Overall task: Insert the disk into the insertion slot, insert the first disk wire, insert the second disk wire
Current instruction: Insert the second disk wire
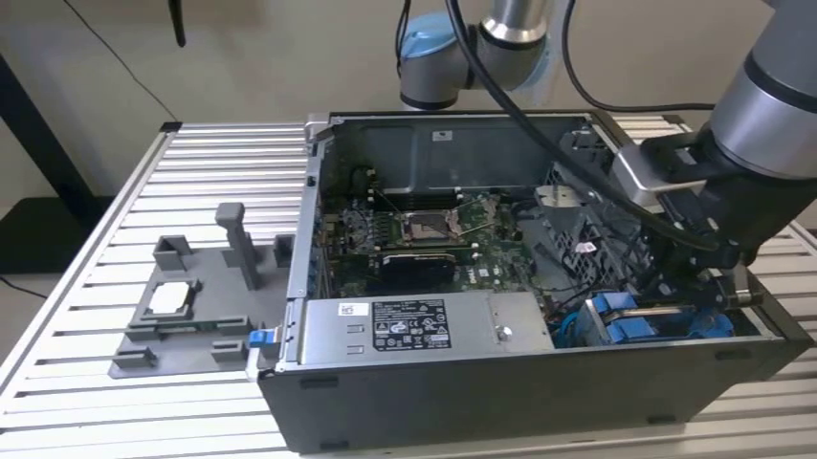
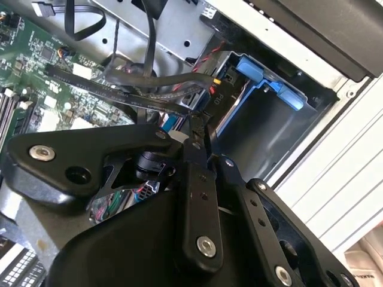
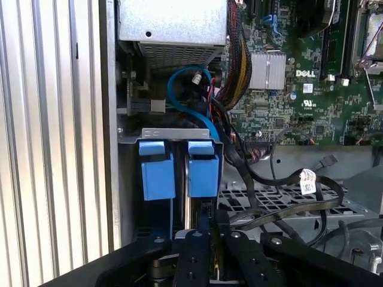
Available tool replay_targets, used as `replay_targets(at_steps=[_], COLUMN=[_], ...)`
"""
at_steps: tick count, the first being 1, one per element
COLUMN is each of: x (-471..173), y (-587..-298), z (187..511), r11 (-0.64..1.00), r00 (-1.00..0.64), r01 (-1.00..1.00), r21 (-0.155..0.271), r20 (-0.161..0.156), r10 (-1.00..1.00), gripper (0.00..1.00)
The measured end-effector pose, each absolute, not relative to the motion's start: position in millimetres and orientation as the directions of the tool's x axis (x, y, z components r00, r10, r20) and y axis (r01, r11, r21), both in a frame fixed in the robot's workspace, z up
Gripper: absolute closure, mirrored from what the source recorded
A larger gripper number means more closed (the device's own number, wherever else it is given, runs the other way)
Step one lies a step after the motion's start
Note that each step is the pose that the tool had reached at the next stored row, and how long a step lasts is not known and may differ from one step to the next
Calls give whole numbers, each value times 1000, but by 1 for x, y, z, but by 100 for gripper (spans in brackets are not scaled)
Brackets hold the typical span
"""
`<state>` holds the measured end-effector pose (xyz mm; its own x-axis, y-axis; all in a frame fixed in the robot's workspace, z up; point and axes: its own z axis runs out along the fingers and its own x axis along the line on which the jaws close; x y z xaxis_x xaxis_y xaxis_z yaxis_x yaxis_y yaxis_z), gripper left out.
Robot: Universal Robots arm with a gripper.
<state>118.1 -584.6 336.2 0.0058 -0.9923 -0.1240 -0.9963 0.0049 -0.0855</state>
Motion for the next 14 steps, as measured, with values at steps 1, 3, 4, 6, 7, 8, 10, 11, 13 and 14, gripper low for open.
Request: replay_targets(at_steps=[1,3,4,6,7,8,10,11,13,14], x=[118,118,118,119,119,119,120,120,120,120], y=[-585,-585,-585,-585,-585,-585,-585,-585,-585,-585], z=[336,336,336,336,336,336,342,344,346,347], r11=[5,6,7,7,7,7,11,12,13,13], r00=[5,5,4,4,3,2,-4,-5,-5,-5], r01=[-996,-996,-996,-996,-997,-997,-998,-998,-998,-998], r21=[-86,-86,-85,-84,-81,-77,-62,-61,-60,-60], r20=[-124,-124,-125,-125,-124,-124,-124,-124,-124,-124], r10=[-992,-992,-992,-992,-992,-992,-992,-992,-992,-992], gripper=[84,84,83,76,76,76,76,76,76,76])
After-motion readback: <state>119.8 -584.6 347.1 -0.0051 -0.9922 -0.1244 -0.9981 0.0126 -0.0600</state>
